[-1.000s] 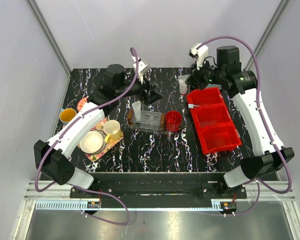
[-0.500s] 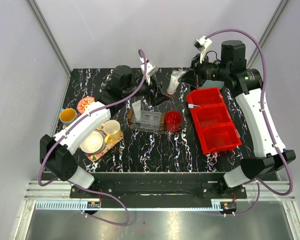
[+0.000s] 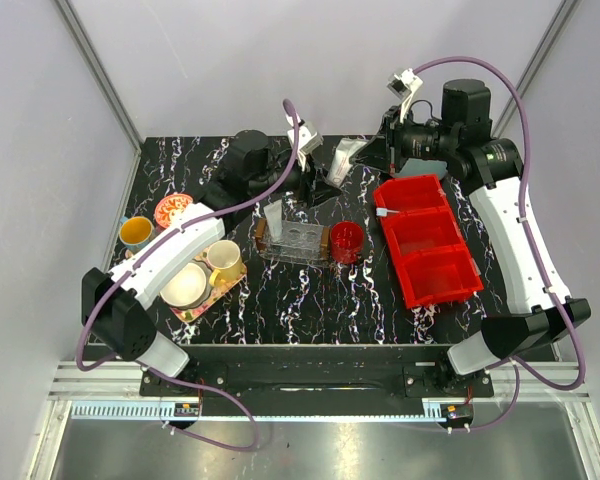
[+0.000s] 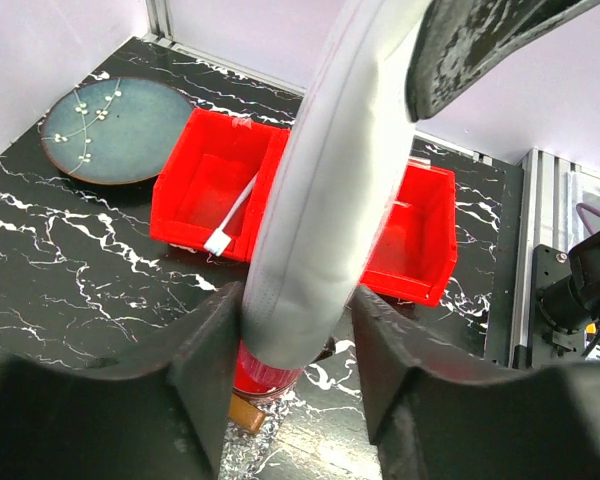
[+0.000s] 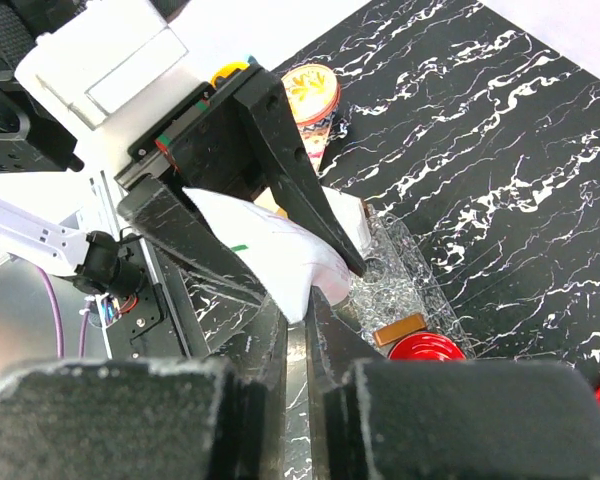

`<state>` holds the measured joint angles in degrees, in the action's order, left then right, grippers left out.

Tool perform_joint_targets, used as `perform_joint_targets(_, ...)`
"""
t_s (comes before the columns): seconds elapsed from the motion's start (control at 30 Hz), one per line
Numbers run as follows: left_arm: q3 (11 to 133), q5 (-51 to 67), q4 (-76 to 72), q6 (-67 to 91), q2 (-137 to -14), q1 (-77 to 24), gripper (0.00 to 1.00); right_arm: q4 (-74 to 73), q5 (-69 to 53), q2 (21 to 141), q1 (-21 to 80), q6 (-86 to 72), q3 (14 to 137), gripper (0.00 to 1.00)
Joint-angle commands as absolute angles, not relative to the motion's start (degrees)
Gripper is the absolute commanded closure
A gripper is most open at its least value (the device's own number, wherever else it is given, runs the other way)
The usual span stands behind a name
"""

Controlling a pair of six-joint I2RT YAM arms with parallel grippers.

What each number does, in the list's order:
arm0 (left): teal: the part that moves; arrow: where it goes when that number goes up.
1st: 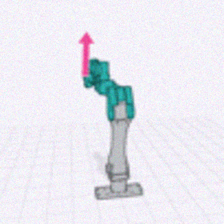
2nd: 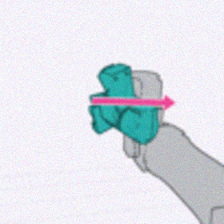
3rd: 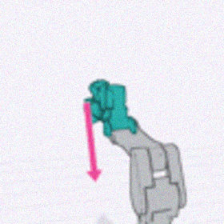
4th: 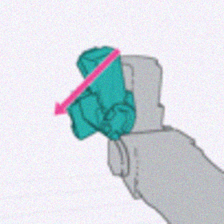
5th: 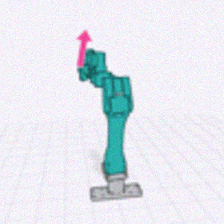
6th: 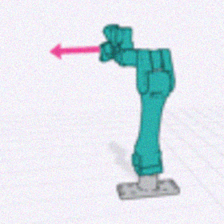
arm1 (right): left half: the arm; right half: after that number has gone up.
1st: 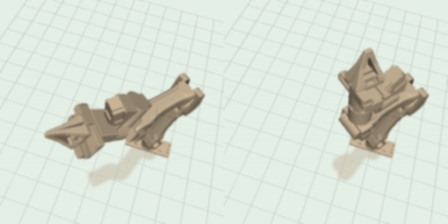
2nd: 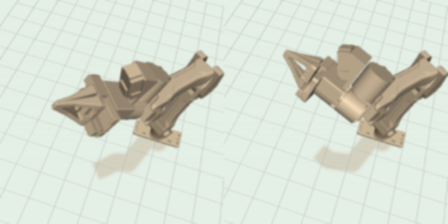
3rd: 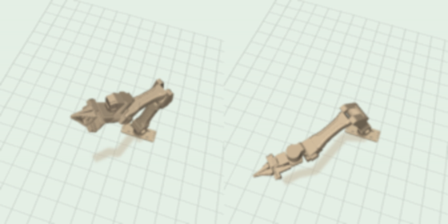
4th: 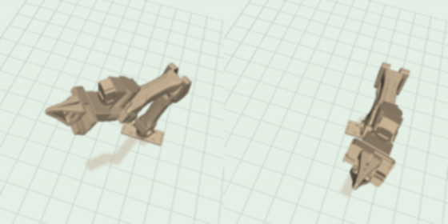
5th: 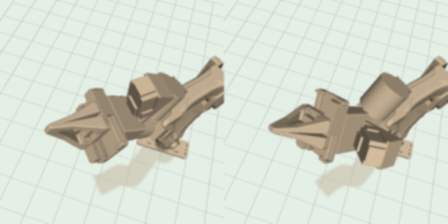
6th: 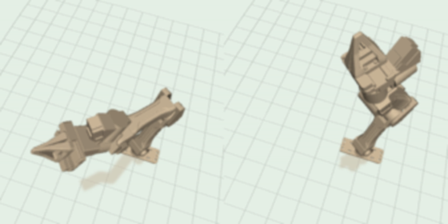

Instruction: Prepare toiletry sets of a toothbrush and toothpaste on the tray

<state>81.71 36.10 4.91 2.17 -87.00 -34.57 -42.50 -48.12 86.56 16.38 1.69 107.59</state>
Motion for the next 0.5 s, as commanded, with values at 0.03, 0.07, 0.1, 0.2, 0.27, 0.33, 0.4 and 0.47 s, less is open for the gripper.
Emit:
perform_joint_targets(0.03,83.8,38.4,1.9,1.8,-87.6,-35.1,0.58,-37.8,-51.3,84.2,16.3,-1.2,108.3,1.00)
perform_joint_targets(0.07,83.8,38.6,2.0,1.8,-87.6,-35.2,0.62,-37.6,-51.6,84.1,16.4,-1.4,108.2,1.00)
perform_joint_targets(0.1,83.8,38.6,2.3,1.8,-87.8,-35.2,0.68,-37.7,-51.6,84.0,16.3,-1.5,108.2,1.00)
perform_joint_targets(0.2,83.7,38.8,2.3,1.9,-87.6,-35.2,0.81,-37.6,-51.6,83.6,16.3,-1.3,107.9,1.00)
perform_joint_targets(0.27,83.6,38.8,2.3,2.1,-87.4,-35.2,0.97,-37.6,-51.9,83.6,16.3,-1.3,107.6,1.00)
perform_joint_targets(0.33,83.4,38.8,2.2,2.6,-87.0,-35.2,1.00,-37.6,-51.9,83.5,16.3,-1.3,107.5,1.00)
perform_joint_targets(0.4,82.7,38.9,1.9,3.2,-86.7,-35.2,1.00,-37.7,-51.4,83.6,16.3,-1.3,107.3,0.93)
perform_joint_targets(0.47,82.1,38.7,1.6,3.4,-85.9,-35.2,1.00,-37.8,-50.5,83.1,16.3,-1.2,107.0,0.88)
